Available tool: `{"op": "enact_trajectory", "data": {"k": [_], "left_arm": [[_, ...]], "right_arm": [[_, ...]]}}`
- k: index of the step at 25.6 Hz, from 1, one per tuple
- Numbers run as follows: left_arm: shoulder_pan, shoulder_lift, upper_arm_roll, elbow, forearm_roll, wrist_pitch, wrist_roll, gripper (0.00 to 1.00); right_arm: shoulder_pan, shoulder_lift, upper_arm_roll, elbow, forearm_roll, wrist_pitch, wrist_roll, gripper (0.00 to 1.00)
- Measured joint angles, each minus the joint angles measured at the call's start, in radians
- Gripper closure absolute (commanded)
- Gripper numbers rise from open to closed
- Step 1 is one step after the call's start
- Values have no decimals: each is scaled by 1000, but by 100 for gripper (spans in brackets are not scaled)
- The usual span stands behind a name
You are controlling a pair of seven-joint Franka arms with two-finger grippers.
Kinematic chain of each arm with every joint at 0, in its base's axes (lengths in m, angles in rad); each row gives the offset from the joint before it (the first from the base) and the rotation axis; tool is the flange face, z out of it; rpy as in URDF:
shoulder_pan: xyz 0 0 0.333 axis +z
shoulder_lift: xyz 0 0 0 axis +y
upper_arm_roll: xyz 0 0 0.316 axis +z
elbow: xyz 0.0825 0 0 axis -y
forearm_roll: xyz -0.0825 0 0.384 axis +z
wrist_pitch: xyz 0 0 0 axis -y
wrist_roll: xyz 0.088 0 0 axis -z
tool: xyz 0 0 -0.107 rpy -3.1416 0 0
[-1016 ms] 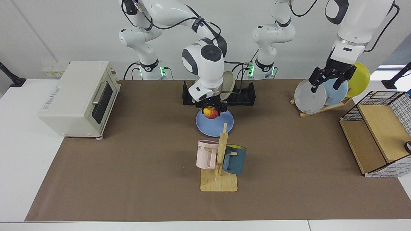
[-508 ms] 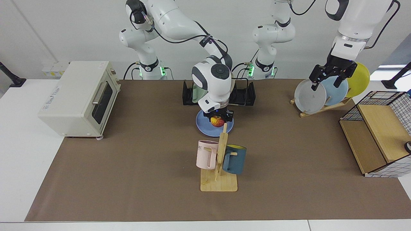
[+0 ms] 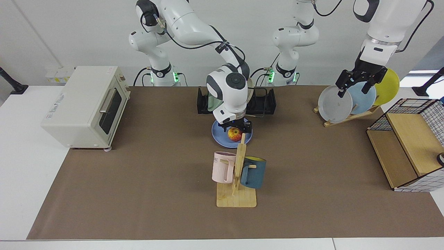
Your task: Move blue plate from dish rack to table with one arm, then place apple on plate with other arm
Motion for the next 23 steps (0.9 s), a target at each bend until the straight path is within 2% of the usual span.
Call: {"op": "enact_trajectory", "data": {"k": [4, 7, 15, 23], "left_arm": [[0, 0, 1, 0, 0, 0, 0, 0], [0, 0, 1, 0, 0, 0, 0, 0], [0, 0, 2, 0, 0, -1, 0, 0], [2, -1, 4, 0, 1, -1, 0, 0]], "right_arm": [[-22, -52, -14, 9, 0, -40, -31, 0], [-70, -114, -18, 16, 0, -90, -134, 0], [-246, -263, -30, 56, -1, -264, -474, 0], [-440, -333, -40, 87, -4, -310, -769, 0]]}}
